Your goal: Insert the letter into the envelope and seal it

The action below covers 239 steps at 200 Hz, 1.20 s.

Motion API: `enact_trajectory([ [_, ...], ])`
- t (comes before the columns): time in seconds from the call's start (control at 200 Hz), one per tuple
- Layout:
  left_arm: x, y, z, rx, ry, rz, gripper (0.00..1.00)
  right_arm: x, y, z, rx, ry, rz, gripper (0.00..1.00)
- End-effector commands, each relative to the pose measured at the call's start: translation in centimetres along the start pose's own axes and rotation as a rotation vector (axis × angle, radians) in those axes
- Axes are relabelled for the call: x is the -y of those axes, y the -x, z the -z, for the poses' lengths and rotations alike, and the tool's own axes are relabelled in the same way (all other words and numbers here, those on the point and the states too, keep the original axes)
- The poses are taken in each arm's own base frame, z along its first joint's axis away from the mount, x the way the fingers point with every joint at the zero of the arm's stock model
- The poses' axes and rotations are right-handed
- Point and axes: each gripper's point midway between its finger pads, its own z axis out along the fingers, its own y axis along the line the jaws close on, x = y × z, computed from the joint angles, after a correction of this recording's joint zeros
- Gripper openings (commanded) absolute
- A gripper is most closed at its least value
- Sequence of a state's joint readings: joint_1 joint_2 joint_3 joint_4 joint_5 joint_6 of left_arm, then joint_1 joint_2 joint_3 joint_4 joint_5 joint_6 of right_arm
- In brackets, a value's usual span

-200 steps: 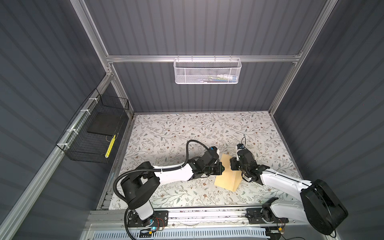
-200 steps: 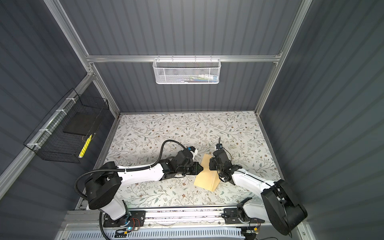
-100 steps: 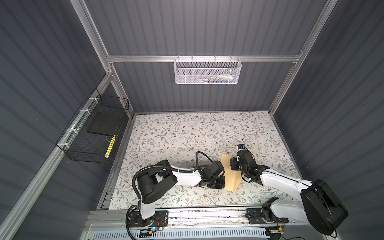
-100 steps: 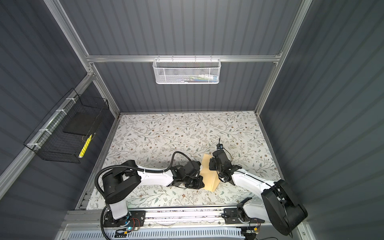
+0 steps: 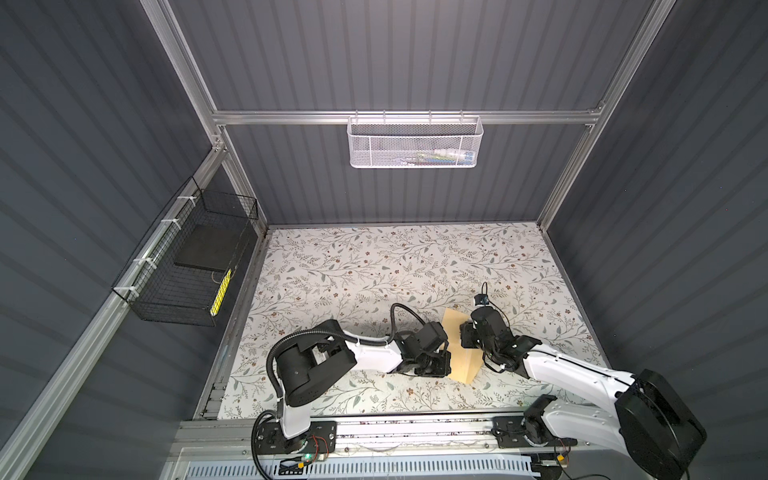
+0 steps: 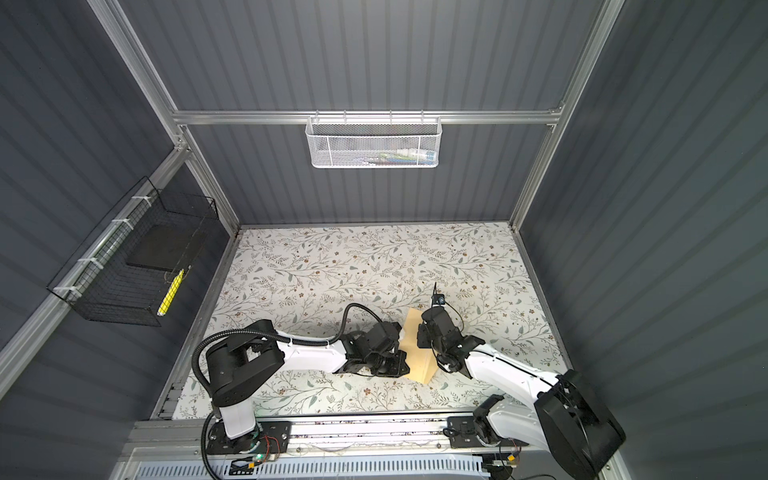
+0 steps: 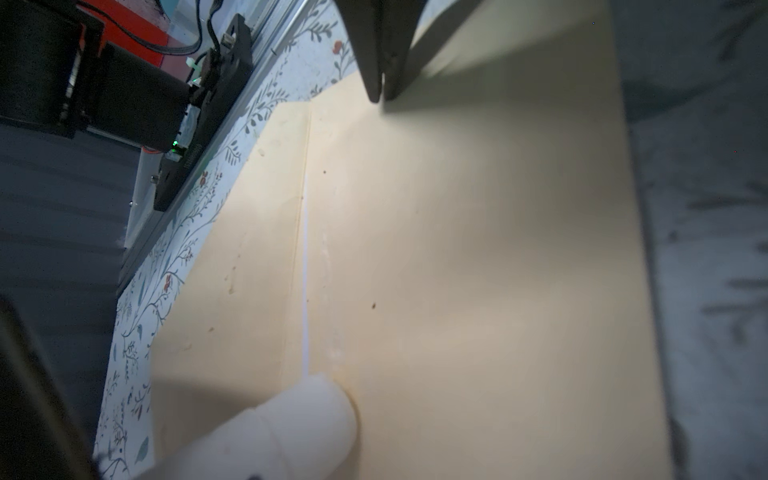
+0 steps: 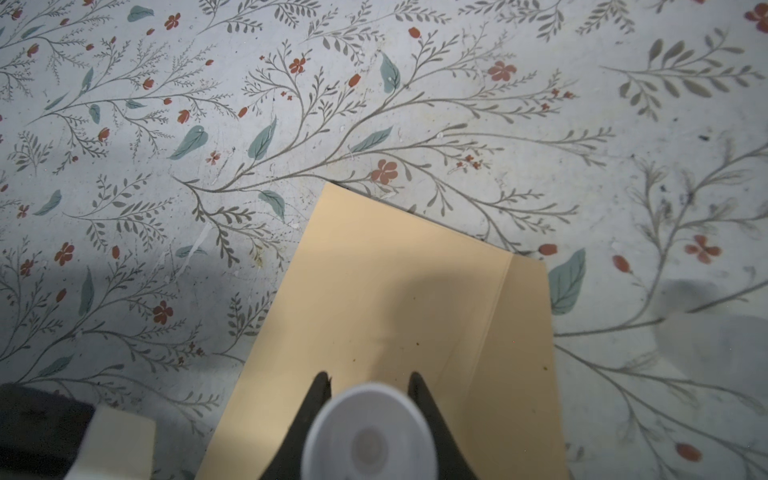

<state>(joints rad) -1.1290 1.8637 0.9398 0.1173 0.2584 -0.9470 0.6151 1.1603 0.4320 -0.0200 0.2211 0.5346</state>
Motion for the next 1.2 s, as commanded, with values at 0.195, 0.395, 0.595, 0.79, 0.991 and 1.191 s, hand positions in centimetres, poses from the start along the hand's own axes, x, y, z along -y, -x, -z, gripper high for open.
enact_trajectory([
  [0.195, -5.9, -2.5, -1.0, -0.029, 0.165, 0.072, 0.06, 1.0, -4.3, 0.8, -0.129, -0.058, 0.025, 0.00],
  [0.395, -6.2, -2.4, -1.0, -0.017, 0.168, 0.080, 0.06, 0.7, -5.1, 1.2, -0.152, -0.067, 0.027, 0.00],
  [0.595, -6.4, -2.3, -1.0, -0.002, 0.168, 0.090, 0.06, 0.4, -5.8, 1.5, -0.167, -0.080, 0.037, 0.00],
  [0.79, -6.6, -2.0, -0.8, 0.015, 0.168, 0.099, 0.06, 0.4, -6.6, 2.2, -0.177, -0.091, 0.040, 0.00],
  [0.991, -6.7, -1.8, -0.9, 0.027, 0.159, 0.111, 0.06, -0.1, -7.1, 3.0, -0.156, -0.060, 0.008, 0.00],
  [1.191, -6.5, -1.6, -1.1, 0.032, 0.150, 0.118, 0.06, -0.6, -7.7, 3.3, -0.161, -0.048, -0.001, 0.00],
])
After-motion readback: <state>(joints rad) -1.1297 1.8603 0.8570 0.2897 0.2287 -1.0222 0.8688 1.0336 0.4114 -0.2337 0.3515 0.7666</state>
